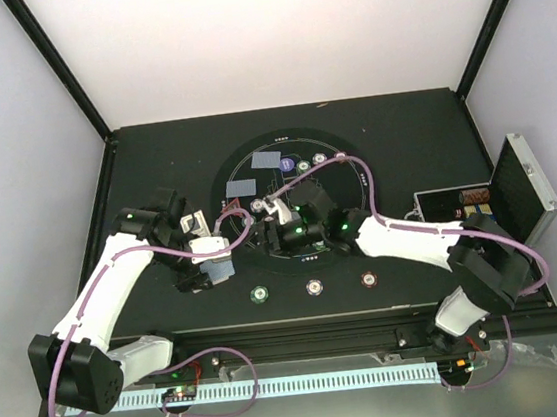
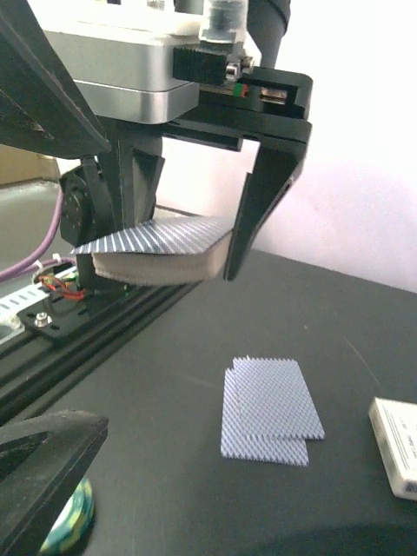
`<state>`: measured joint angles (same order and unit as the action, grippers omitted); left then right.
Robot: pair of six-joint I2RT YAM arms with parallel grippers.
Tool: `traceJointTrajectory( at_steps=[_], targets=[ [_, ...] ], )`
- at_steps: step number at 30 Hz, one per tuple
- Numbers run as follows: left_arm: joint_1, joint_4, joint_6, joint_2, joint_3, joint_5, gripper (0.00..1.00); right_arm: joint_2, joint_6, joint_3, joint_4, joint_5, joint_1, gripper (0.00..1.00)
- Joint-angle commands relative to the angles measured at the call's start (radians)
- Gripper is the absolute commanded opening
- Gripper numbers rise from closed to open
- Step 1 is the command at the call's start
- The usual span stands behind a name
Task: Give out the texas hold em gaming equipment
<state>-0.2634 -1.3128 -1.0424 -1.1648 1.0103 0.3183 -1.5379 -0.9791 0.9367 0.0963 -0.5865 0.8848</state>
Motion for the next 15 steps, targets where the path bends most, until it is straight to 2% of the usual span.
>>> traceJointTrajectory(
  at_steps=[1,12,15],
  targets=[
    [0.001,-0.029,0.001,0.011,0.037,0.03,0.02,-0.047,-0.104,-0.004,0.169,-0.023,0.051,0.82],
    [0.001,-0.046,0.001,0.005,0.045,0.051,0.01,-0.138,-0.143,0.043,0.223,-0.043,0.096,0.74],
    [0.001,-0.052,0.0,0.003,0.049,0.053,0.01,-0.168,-0.156,0.055,0.244,-0.046,0.108,0.7]
  ],
)
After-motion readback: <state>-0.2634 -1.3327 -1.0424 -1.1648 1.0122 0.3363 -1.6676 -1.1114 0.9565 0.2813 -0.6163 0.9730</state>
